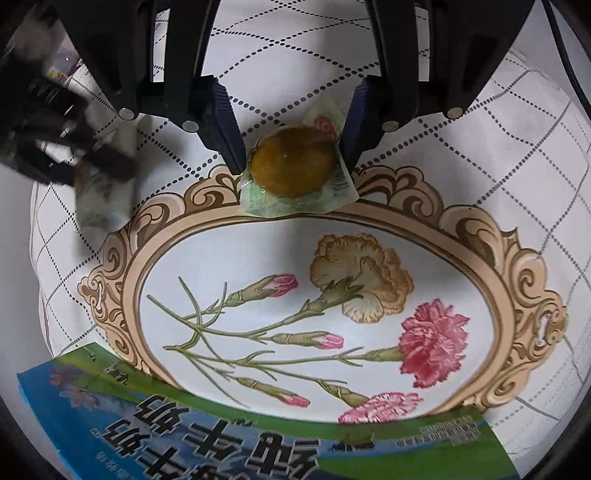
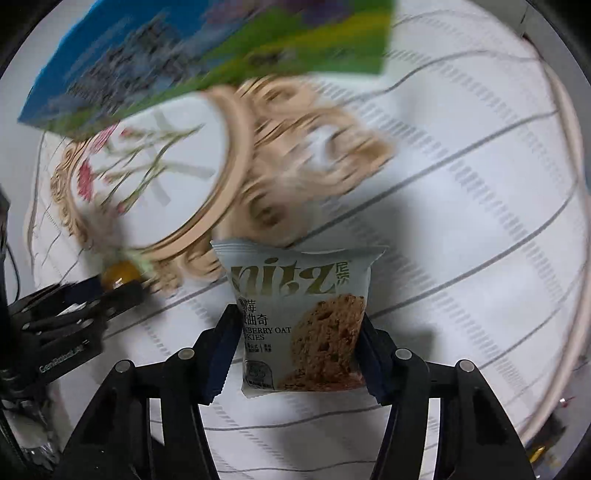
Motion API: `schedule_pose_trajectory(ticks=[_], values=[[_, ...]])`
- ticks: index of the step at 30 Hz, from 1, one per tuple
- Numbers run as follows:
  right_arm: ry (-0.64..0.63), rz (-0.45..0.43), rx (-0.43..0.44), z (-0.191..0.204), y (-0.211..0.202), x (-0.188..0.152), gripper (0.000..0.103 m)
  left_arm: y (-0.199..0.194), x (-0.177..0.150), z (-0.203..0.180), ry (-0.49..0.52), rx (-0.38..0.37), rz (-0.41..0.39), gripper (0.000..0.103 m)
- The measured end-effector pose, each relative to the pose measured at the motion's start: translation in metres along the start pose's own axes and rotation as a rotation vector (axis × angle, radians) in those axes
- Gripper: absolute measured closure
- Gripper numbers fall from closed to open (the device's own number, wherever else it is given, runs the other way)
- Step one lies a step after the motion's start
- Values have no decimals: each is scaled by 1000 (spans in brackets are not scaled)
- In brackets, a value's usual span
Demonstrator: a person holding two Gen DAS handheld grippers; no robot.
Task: Organize snacks
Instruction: 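Grasp the small yellow packet with the left tool while the right tool grasps the Nita cookie packet, then carry both packets into the cardboard box and open both tools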
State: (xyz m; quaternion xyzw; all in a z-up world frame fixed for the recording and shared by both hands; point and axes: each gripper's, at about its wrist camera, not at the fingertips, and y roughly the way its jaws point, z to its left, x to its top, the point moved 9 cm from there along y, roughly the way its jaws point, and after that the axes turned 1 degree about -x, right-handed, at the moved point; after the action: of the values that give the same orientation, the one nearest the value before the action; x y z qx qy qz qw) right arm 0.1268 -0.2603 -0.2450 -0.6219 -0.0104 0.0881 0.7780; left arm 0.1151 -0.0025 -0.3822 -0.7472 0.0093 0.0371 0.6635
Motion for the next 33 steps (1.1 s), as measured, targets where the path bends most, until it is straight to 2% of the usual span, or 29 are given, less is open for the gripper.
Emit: schedule_pose_trajectory(ticks=[3, 5, 6, 8, 10, 12, 14, 18, 20, 23, 26, 29, 33], values=[[13, -13, -23, 2, 5, 2, 32, 9, 6, 1, 11, -2, 24, 50], [-4, -17, -45, 4, 7, 2, 31, 10, 8, -3, 27, 20, 20, 53], [-18, -25, -60, 6, 8, 2, 32, 10, 8, -6, 42, 36, 11, 53], [-41, -58, -96, 8, 10, 0, 42, 7, 14, -15, 60, 52, -4, 54], [-33, -85, -87, 14, 9, -7, 44, 1, 11, -16, 56, 43, -11, 56], [-15, -102, -53, 16, 2, -12, 46, -8, 10, -18, 52, 22, -13, 59], [17, -108, 18, 19, -10, -17, 47, -24, 10, -26, 59, -7, -29, 59], [24, -178, 103, 34, -55, -15, 47, -68, 18, -39, 79, -66, -86, 59], [27, -219, 146, 40, -85, -10, 47, -99, 26, -47, 80, -122, -124, 59], [20, -306, 189, 45, -135, 10, 47, -141, 44, -56, 94, -174, -187, 59], [8, -383, 212, 56, -180, 48, 47, -183, 81, -48, 112, -202, -253, 59], [-7, -443, 177, 54, -210, 95, 47, -204, 118, -38, 126, -172, -299, 59], [-7, -441, 118, 44, -215, 171, 47, -208, 175, -18, 103, -126, -295, 59]])
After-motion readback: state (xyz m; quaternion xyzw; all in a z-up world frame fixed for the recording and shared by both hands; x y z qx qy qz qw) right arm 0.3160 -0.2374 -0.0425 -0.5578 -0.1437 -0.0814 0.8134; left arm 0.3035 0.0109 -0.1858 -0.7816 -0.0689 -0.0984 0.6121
